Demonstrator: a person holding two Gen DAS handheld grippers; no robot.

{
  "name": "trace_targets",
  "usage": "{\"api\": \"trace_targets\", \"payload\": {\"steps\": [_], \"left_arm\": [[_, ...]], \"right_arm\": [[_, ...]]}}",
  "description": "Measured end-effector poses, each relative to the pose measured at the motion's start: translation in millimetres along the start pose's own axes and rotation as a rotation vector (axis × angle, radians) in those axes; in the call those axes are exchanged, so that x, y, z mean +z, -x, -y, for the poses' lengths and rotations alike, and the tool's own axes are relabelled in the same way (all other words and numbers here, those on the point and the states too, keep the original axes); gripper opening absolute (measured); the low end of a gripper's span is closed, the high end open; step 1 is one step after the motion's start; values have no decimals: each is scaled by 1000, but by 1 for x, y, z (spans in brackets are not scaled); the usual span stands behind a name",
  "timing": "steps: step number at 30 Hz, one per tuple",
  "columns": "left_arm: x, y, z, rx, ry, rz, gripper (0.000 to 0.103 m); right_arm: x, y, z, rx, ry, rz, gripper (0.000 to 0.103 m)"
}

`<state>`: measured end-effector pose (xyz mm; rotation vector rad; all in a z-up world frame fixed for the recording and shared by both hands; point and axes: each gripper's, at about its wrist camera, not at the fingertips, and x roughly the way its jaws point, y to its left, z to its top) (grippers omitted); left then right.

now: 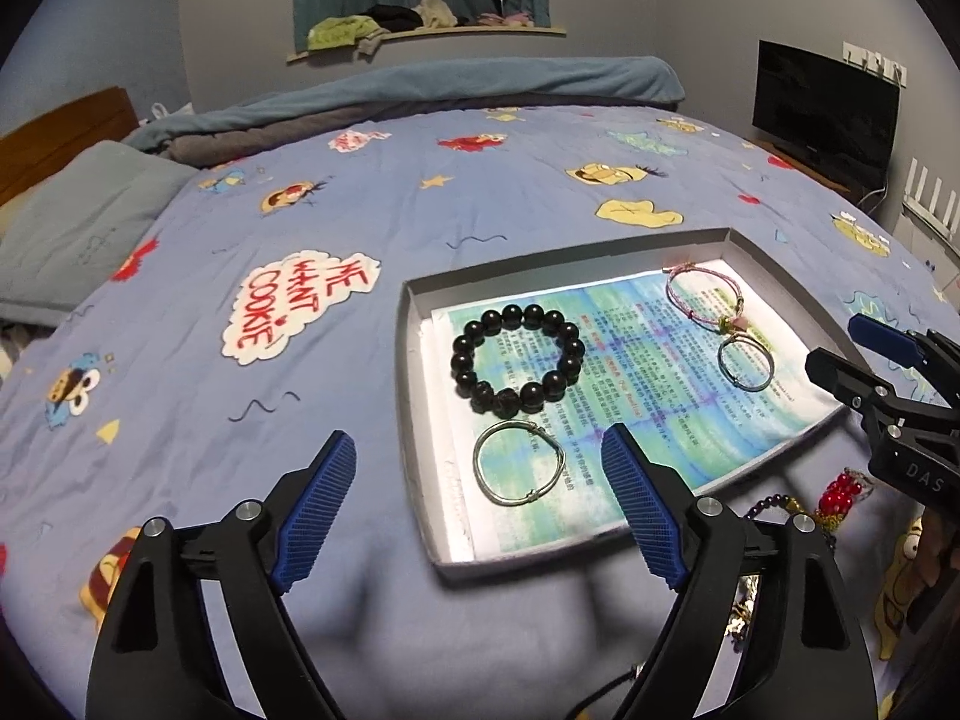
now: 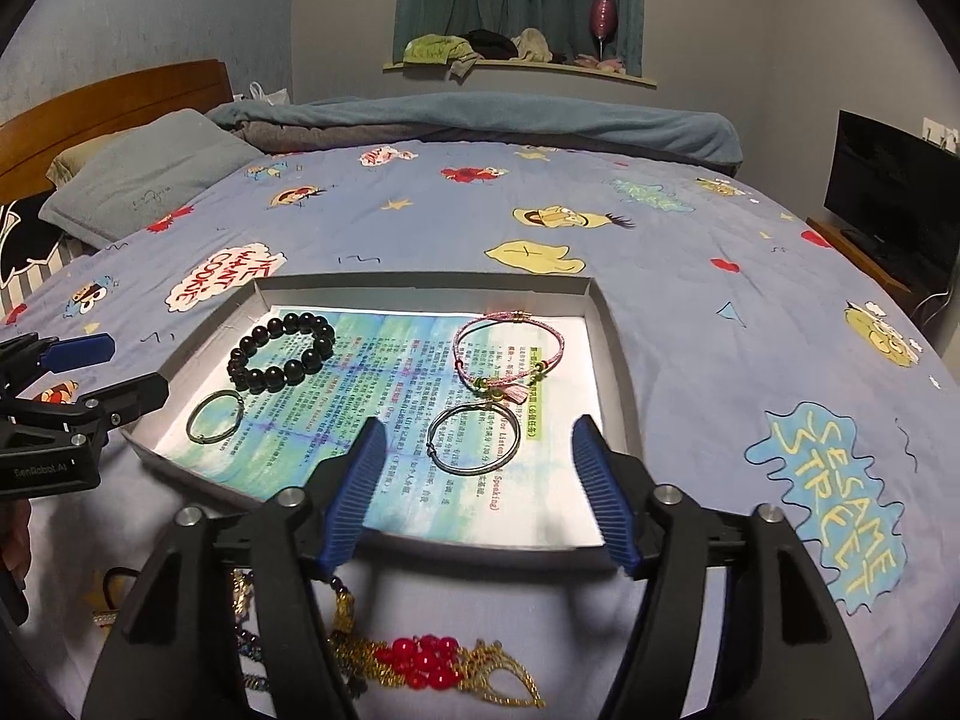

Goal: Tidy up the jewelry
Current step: 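Open both tools to release the silver bangles in the box, then move both open tools back over the remaining jewelry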

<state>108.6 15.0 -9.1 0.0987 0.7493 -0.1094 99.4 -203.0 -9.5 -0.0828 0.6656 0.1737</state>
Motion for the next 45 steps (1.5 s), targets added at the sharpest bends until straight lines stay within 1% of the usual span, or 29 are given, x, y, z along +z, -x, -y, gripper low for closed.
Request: {"api": "trace_targets", "payload": {"steps": [7,9,10,16,18,21,24,27,32,35,36,39,41,43,45], "left_arm": [[-4,16,0,9,5,17,89],[-5,19,1,14,3,18,89],[-6,20,1,16,2,19,90],[-10,35,3,1,-1,37,92],[-12,42,4,-3,-11,47,92],[-15,50,6,-5,-36,57,92],[-20,57,4,-6,-41,60,92],[-29,61,2,-34,-35,49,92],[-46,63,4,-57,-44,27,92],[-56,62,5,-87,-38,10,92],[-60,60,5,-95,-40,0,92],[-70,53,5,-95,-46,-40,92],[-74,49,4,-102,-43,-60,92],[-79,49,2,-110,-41,-70,92],[-82,48,0,-116,-38,-77,92]], "right_arm": [[0,20,-1,2,9,27,80],[0,26,-2,2,10,34,81],[0,29,-1,2,9,37,84],[-2,46,2,5,9,58,95],[-5,53,4,11,11,64,97],[-9,61,8,11,15,71,97],[-12,69,16,9,4,75,97],[-16,74,26,-1,-6,74,97],[-26,75,39,-15,-12,63,97],[-34,72,43,11,-18,35,97],[-37,70,43,24,-14,25,96],[-46,66,39,48,24,-9,88],[-55,61,35,64,60,-42,81],[-62,57,32,71,77,-72,71],[-66,52,30,87,87,-98,66]]}}
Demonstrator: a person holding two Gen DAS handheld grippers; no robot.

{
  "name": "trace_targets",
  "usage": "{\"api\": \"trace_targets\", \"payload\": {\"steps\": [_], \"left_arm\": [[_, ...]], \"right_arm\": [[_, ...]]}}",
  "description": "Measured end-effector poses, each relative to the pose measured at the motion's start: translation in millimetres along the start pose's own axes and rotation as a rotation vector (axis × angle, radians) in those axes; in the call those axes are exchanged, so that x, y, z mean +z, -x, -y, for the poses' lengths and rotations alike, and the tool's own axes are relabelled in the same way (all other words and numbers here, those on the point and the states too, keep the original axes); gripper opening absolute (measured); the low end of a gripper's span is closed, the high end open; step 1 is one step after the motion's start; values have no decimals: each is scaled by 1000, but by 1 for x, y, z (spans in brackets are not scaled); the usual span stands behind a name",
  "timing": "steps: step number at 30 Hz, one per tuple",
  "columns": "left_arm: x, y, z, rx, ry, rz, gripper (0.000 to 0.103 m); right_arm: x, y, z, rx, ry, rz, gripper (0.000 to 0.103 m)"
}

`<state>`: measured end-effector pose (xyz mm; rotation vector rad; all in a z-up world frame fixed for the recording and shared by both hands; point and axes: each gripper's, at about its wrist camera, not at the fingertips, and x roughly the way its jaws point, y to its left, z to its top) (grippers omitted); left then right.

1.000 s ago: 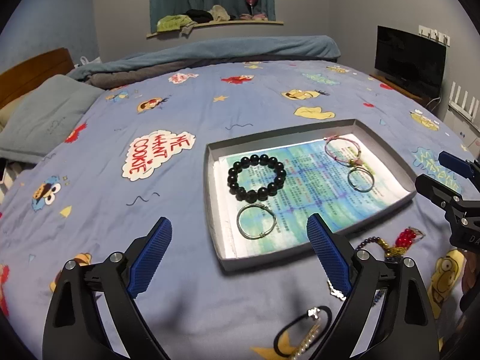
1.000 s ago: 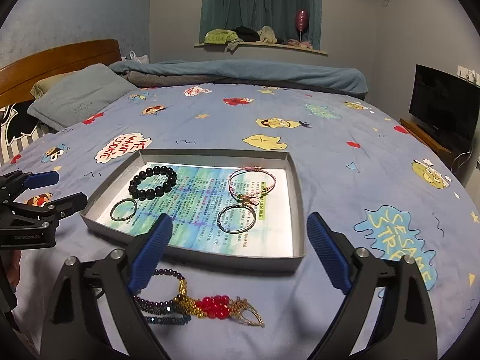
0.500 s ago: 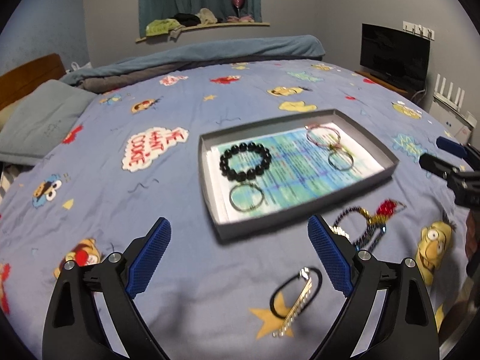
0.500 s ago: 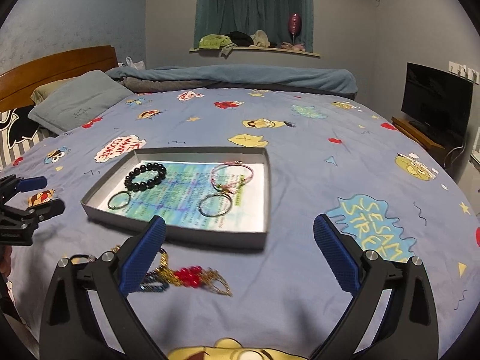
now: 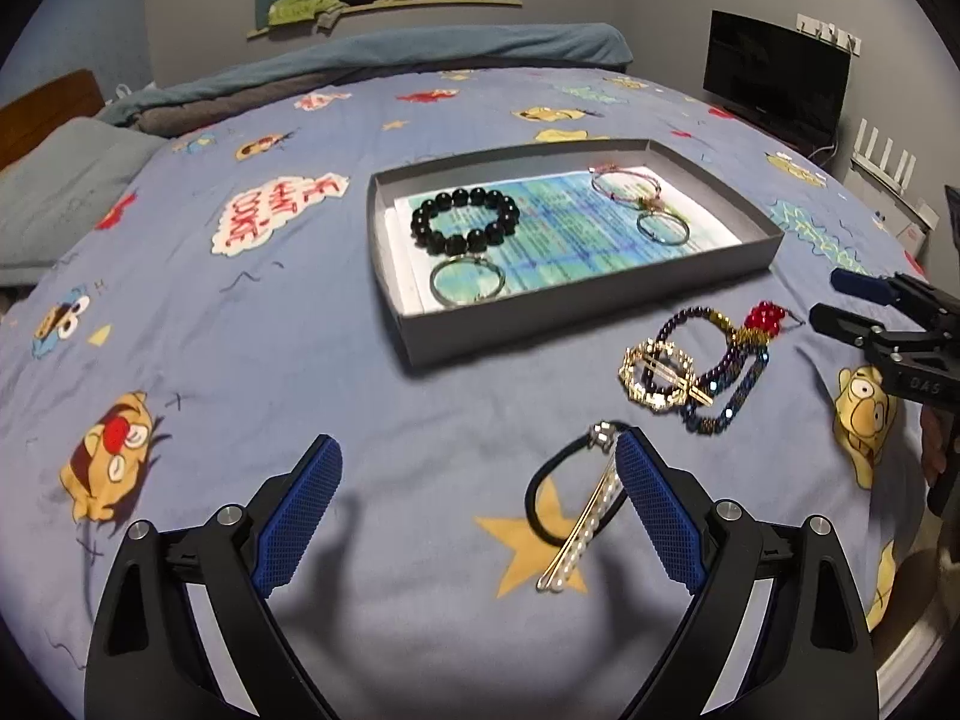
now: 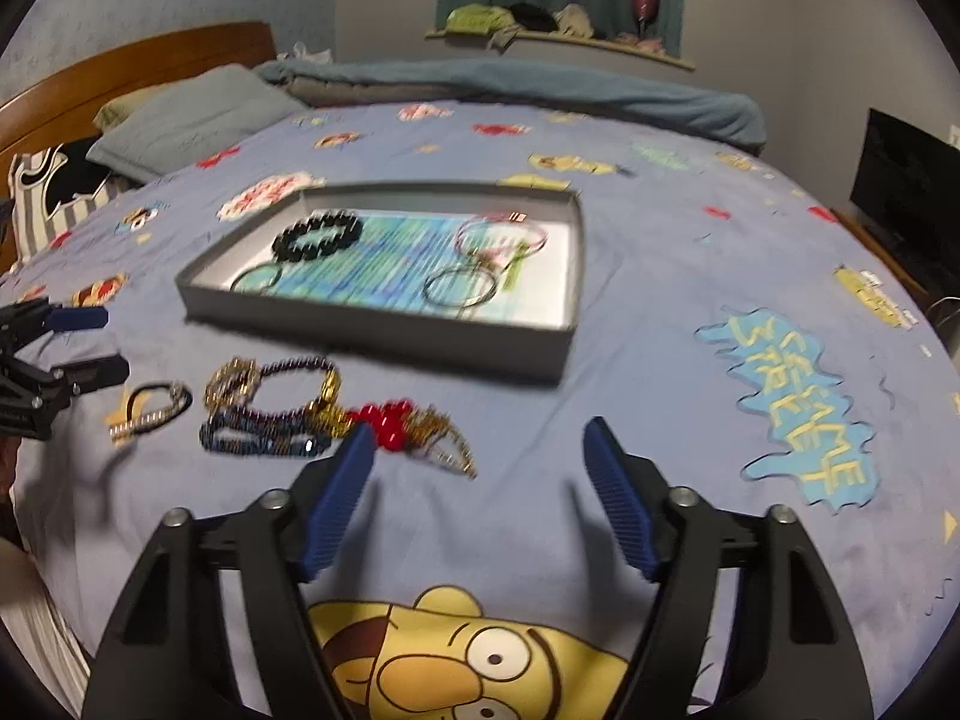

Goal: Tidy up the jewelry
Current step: 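Move both open tools back over the remaining jewelry, then close the right tool on the red beaded bracelet while the left tool grasps the black hair tie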

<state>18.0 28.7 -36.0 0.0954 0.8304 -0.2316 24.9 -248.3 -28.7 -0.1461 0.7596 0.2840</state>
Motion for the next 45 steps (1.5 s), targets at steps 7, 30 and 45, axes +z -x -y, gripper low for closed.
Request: {"api": "trace_targets", "payload": {"steps": [7,30,45], "left_arm": [[-9,-5,2,-50,5,-39,92],[-10,-18,12,-85,-55,-61,46],[-8,-20,23,-56,-136,-36,4]], "right_arm": [[-6,-15,-15,-8,78,-45,52],[-5,-26,-29,-24,116,-49,28],[-4,-23,-21,-19,92,-35,1]]}}
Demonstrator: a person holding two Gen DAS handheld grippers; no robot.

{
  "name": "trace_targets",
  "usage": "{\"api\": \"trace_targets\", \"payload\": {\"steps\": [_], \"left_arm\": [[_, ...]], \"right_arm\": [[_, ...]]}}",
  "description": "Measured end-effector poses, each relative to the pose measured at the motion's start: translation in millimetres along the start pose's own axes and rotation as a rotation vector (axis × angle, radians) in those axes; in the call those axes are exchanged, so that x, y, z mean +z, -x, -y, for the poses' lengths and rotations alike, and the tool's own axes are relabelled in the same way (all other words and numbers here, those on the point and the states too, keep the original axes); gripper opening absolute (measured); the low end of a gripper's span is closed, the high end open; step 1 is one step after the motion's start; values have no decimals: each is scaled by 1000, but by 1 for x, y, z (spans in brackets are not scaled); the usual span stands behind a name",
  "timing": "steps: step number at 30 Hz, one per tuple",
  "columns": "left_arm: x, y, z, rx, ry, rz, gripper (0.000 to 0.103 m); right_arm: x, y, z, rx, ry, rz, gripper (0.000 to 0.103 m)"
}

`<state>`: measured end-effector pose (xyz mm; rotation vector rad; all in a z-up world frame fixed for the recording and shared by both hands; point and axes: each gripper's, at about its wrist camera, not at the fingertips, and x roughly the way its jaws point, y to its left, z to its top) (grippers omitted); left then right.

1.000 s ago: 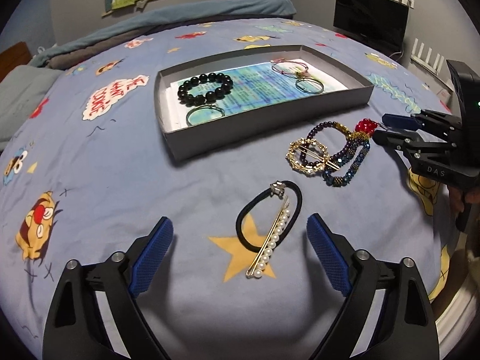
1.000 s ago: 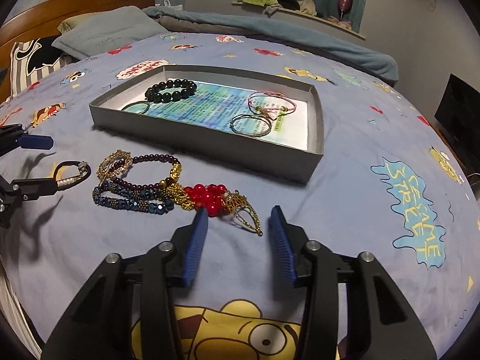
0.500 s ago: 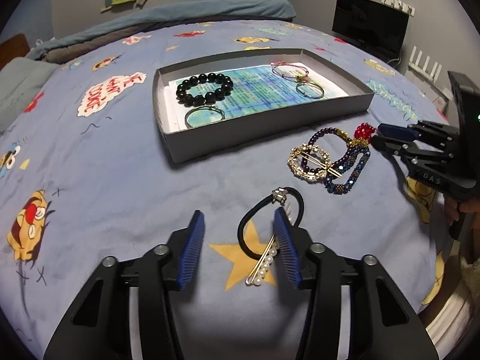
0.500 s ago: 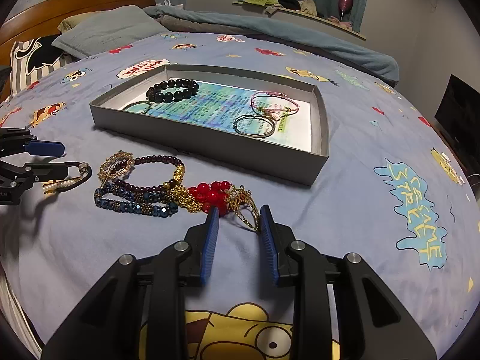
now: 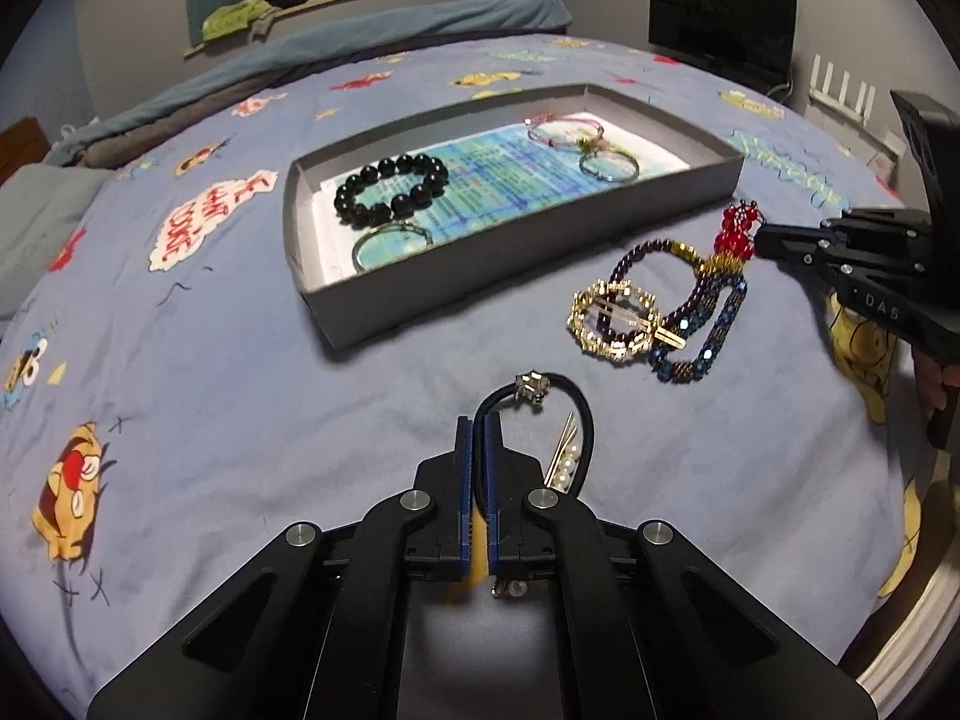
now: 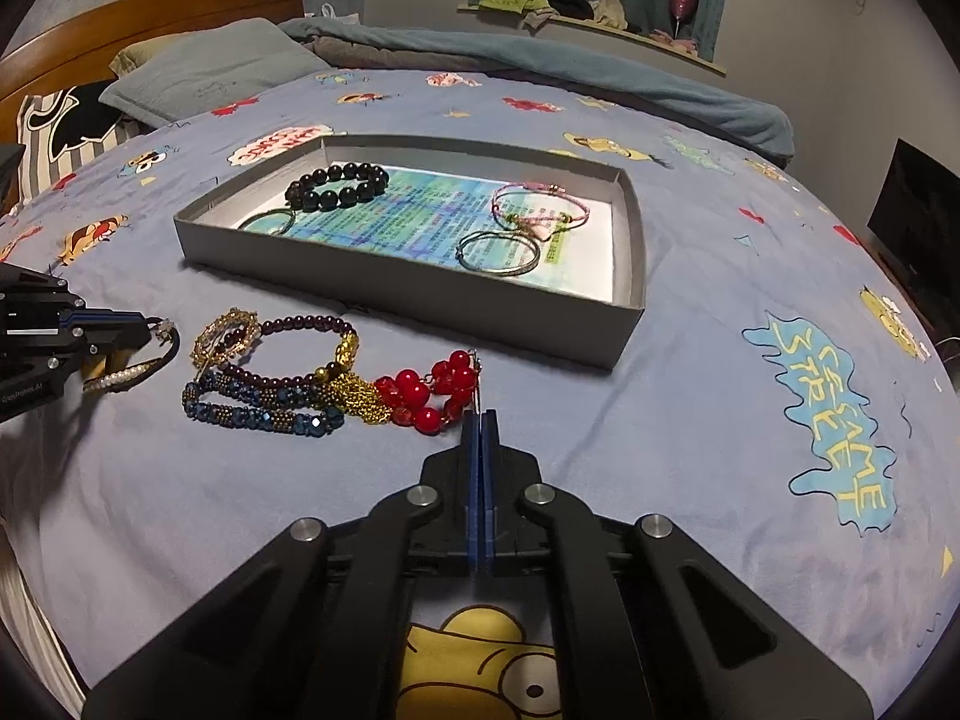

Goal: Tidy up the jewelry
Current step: 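Close the right tool on the red beaded bracelet while the left tool grasps the black hair tie, then lift and carry the red bracelet and hair tie with both tools into the gray box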

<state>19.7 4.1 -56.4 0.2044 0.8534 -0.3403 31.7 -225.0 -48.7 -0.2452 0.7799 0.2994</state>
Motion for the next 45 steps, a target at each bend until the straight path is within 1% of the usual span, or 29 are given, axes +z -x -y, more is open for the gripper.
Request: {"api": "trace_targets", "payload": {"steps": [9,15,22,29,35,38,40,45], "left_arm": [[8,28,-5,-2,34,120,4],[14,49,-2,-14,27,193,4],[23,69,-3,-5,22,270,4],[29,73,-3,-14,28,284,4],[44,77,-2,-5,24,311,4],[57,76,-4,-3,27,321,4],[67,71,-7,-19,44,318,4],[95,51,-9,-35,55,305,4]], "right_arm": [[10,27,11,8,-68,120,1],[15,38,13,7,-85,166,1],[20,50,11,8,-89,208,1],[28,62,7,-5,-77,248,1],[42,76,10,-8,-96,304,1],[52,79,10,-8,-95,324,1],[61,80,12,-5,-101,340,1],[88,74,8,-2,-82,366,1]]}}
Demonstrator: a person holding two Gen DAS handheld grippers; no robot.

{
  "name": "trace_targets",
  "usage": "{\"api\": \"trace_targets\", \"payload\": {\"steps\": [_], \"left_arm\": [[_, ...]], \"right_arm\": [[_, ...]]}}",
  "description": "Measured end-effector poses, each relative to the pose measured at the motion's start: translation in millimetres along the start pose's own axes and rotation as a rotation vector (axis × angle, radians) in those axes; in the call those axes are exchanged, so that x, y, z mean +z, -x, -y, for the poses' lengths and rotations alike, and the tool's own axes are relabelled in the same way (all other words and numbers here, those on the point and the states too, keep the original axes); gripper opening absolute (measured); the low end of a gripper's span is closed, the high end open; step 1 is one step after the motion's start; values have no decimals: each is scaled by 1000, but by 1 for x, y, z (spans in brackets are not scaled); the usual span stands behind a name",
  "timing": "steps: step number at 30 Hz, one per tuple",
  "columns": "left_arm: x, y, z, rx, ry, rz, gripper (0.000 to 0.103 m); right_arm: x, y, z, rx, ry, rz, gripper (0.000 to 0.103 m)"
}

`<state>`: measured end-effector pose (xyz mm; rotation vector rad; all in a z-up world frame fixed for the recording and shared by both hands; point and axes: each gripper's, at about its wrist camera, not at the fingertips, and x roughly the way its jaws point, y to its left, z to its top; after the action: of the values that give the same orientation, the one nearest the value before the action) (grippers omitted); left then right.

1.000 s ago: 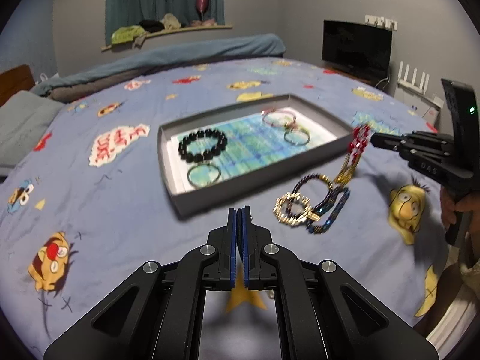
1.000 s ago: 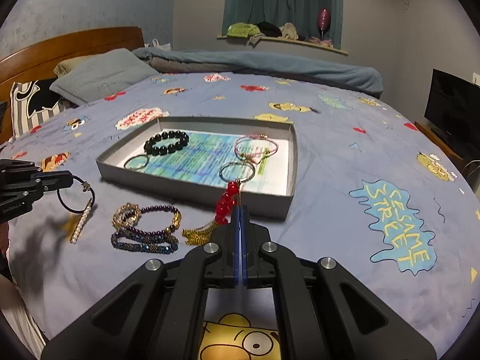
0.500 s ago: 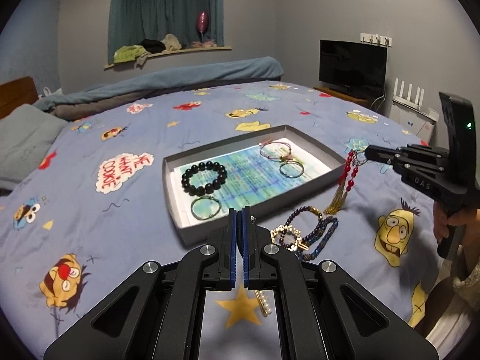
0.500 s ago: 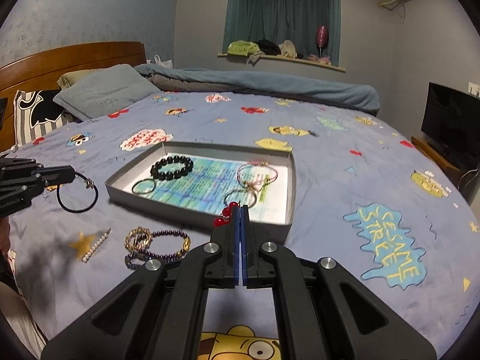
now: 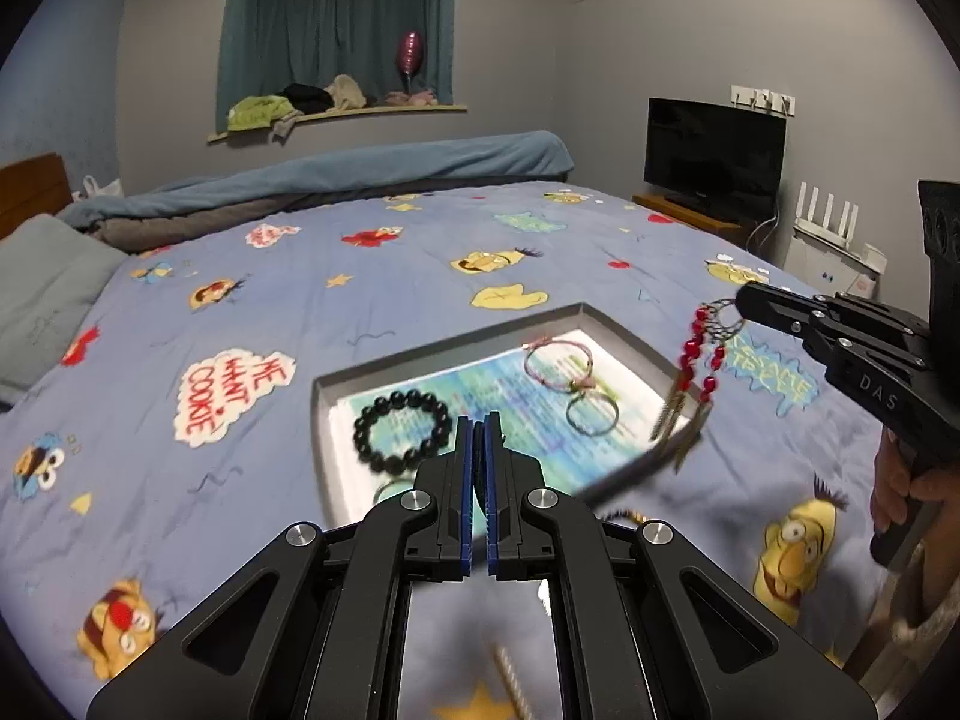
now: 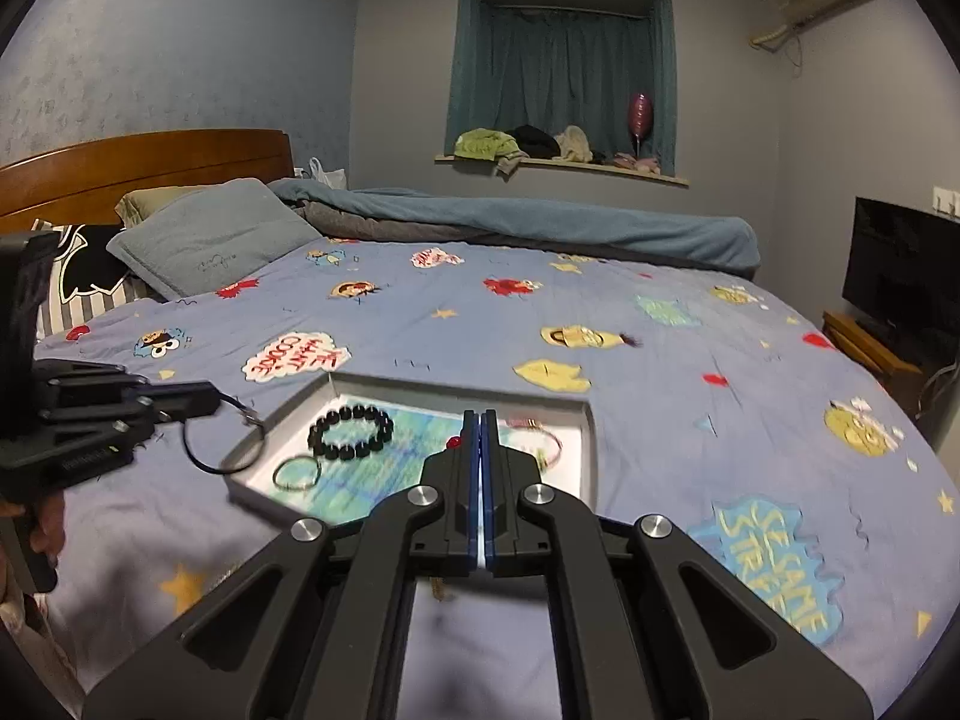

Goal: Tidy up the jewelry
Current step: 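Lift and carry the red bracelet and hair tie with both tools into the gray box, then open both tools to drop the hair tie and red bracelet in the box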

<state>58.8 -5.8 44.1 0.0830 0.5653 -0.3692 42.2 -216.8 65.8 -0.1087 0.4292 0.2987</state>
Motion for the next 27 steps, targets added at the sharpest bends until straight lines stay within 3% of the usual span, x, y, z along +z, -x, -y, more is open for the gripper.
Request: {"api": "trace_targets", "payload": {"steps": [10,20,27], "left_arm": [[13,-68,-8,-44,32,-58,4],[7,-126,-18,-55,84,-121,4],[0,-152,-26,-40,100,-173,4]], "right_arm": [[22,-75,-3,10,-37,-38,1],[8,-157,-14,3,-21,-140,1],[-5,-182,-13,-7,-29,-195,1]]}}
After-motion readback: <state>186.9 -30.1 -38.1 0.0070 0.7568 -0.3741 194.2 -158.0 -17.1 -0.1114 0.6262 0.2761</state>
